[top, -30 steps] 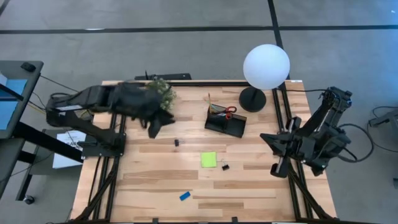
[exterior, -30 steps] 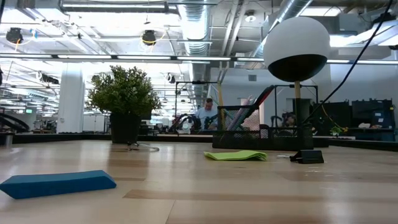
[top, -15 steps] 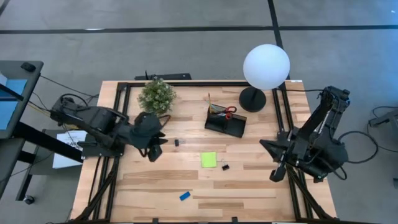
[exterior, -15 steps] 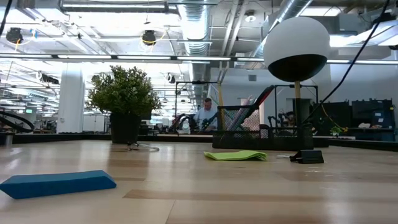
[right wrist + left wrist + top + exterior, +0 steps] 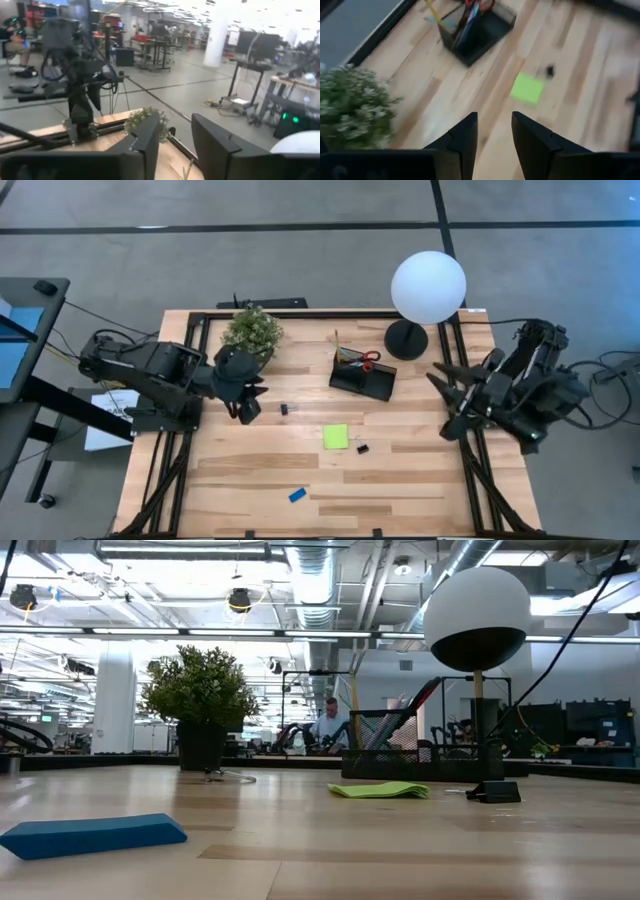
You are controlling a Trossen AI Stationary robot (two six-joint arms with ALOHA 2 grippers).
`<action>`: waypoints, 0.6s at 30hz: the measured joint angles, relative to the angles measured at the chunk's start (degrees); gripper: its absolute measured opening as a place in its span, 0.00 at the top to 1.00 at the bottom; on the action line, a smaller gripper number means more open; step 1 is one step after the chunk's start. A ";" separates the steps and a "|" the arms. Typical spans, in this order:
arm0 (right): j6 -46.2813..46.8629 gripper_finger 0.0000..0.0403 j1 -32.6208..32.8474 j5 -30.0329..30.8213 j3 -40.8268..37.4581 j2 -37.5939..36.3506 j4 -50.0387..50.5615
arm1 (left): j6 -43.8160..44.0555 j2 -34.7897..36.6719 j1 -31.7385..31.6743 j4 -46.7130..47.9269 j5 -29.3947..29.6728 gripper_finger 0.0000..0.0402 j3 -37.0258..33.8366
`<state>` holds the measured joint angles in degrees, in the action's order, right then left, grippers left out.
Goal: Pick and place office supplies into organizer
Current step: Put the left binder clip into the black desk organizer
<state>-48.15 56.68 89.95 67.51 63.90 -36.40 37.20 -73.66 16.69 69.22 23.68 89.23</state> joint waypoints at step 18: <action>6.64 0.61 -8.26 -17.98 -2.47 0.17 2.20 | -6.00 -1.10 -3.37 -31.58 -2.78 0.55 -35.19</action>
<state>-41.52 48.42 71.98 65.04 64.07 -34.20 31.20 -74.76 13.32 37.64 20.90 54.04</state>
